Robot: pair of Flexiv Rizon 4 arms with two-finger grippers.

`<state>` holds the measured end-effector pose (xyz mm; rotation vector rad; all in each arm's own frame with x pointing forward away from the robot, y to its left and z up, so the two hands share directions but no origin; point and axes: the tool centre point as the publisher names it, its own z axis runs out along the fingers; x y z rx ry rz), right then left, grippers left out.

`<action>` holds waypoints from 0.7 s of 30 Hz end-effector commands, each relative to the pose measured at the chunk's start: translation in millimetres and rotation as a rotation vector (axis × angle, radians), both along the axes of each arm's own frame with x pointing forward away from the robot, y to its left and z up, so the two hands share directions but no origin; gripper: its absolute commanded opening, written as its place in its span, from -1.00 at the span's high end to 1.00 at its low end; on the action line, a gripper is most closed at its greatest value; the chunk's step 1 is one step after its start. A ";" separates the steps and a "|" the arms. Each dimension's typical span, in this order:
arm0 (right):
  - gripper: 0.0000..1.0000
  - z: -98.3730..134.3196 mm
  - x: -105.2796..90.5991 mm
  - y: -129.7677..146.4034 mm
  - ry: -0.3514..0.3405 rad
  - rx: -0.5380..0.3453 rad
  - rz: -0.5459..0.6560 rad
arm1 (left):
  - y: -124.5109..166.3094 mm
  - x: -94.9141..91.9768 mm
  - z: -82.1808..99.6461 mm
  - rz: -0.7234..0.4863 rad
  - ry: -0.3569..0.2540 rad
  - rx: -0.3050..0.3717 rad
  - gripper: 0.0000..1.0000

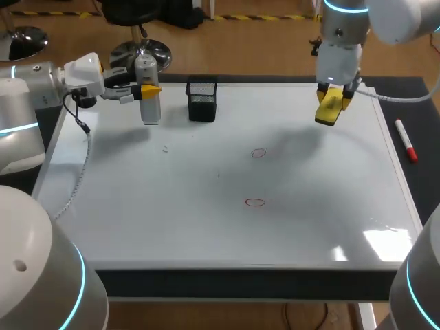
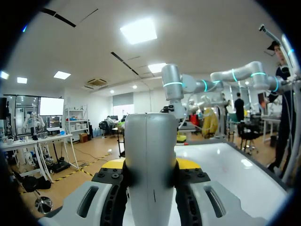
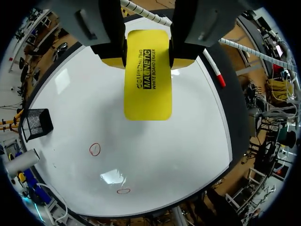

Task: Pick up the inspection probe, press it on each red-marked spot on the whiteboard one by one, put down the probe, pick up the eraser, and wipe off all the red marks.

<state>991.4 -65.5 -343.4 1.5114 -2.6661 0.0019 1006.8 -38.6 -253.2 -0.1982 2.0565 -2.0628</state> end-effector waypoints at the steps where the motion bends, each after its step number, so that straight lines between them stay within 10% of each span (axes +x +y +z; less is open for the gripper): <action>1: 1.00 1.3 2.6 -0.8 -0.002 -0.016 0.004 | -0.2 -0.1 0.7 0.001 -0.002 0.000 1.00; 21: 1.00 3.6 5.7 -0.9 -0.028 -0.001 -0.016 | -0.2 -0.1 0.7 0.001 -0.002 0.000 1.00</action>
